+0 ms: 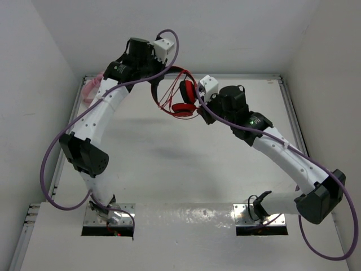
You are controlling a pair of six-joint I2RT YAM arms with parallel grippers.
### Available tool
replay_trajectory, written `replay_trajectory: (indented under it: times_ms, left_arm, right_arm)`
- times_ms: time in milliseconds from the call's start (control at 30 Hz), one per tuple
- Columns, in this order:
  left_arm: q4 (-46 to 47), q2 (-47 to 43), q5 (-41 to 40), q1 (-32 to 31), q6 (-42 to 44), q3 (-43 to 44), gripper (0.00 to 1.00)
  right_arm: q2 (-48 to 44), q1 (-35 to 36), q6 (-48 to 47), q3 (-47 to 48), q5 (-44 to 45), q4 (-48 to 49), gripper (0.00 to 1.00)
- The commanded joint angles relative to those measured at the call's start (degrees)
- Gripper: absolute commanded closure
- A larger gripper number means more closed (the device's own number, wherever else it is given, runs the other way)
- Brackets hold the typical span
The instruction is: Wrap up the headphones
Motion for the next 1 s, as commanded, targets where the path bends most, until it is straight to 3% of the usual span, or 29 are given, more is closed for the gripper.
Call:
replay_trajectory:
  times_ms: [0, 300, 433, 567, 833, 967]
  left_arm:
    - [6.5, -2.3, -14.5, -1.1, 3.7, -0.7, 1.0]
    - [7.6, -2.7, -16.2, -1.7, 4.8, -3.3, 1.0]
    - [10.8, -3.0, -22.9, -1.7, 8.2, -5.3, 1.0]
    - [11.9, -3.0, -24.4, -1.6, 8.1, -4.6, 1.0]
    - [9.4, -3.3, -11.3, -1.6, 1.6, -2.9, 1.0]
    - [8.7, -3.1, -10.3, -1.6, 0.1, -2.7, 1.0]
  right_arm:
    - [0.1, 0.9, -1.6, 6.4, -4.8, -4.3, 1.0]
    - [4.8, 1.8, -9.0, 15.3, -11.6, -15.2, 1.0]
    - [4.7, 1.8, -13.4, 19.0, -3.4, -21.8, 1.0]
    - [3.9, 1.7, -15.7, 18.2, 1.3, -24.5, 1.0]
    - [6.6, 1.8, -13.0, 17.5, -8.9, -25.5, 1.0]
    - [7.3, 1.8, -11.6, 17.1, -12.5, -25.9, 1.0]
